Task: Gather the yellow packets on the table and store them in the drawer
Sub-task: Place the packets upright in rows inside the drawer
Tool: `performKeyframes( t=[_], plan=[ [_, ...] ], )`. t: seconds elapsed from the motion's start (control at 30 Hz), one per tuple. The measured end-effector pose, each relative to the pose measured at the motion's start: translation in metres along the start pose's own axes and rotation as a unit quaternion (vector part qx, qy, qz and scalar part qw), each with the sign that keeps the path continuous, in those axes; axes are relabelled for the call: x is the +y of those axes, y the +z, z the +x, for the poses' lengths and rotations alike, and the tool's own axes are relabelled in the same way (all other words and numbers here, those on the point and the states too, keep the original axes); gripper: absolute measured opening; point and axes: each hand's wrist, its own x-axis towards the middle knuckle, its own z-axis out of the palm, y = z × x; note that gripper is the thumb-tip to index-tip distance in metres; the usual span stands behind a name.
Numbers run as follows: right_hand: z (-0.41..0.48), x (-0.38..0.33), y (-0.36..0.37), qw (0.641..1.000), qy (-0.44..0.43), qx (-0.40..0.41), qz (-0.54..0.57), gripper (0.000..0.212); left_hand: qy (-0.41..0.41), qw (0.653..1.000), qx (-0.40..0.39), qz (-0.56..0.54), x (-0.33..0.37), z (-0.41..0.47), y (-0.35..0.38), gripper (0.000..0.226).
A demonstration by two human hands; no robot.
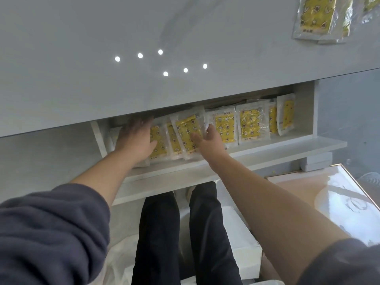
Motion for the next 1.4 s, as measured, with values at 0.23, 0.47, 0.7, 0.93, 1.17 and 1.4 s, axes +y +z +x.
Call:
performKeyframes(
  t=[0.23,0.47,0.7,0.93,1.17,1.4],
  plan=[
    [0.007,0.004,-0.009,0.975,-0.004,0.049,-0.219,0.043,0.028,0.998,0.046,0.013,0.011,-0.006,0.002,0.065],
    [0.013,-0.002,-0.057,0.988,-0.035,0.073,-0.129,0.016,0.092,0.995,0.011,0.022,0.061,-0.002,0.008,0.082],
    [0.037,0.022,-0.083,0.949,0.006,0.078,-0.305,0.011,0.054,0.995,0.037,0.079,0.087,0.006,0.021,0.075],
    [0.037,0.024,-0.082,0.93,0.004,0.132,-0.343,0.038,0.041,0.991,0.029,0.124,0.087,0.002,0.017,0.072],
    [-0.016,0.005,-0.126,0.95,-0.075,0.21,-0.219,0.025,0.118,0.989,0.088,0.016,0.146,-0.031,-0.034,0.027],
    [-0.034,-0.057,-0.223,0.936,-0.189,0.282,-0.088,0.014,0.154,0.959,0.217,-0.091,0.249,-0.018,-0.108,0.016]
  ],
)
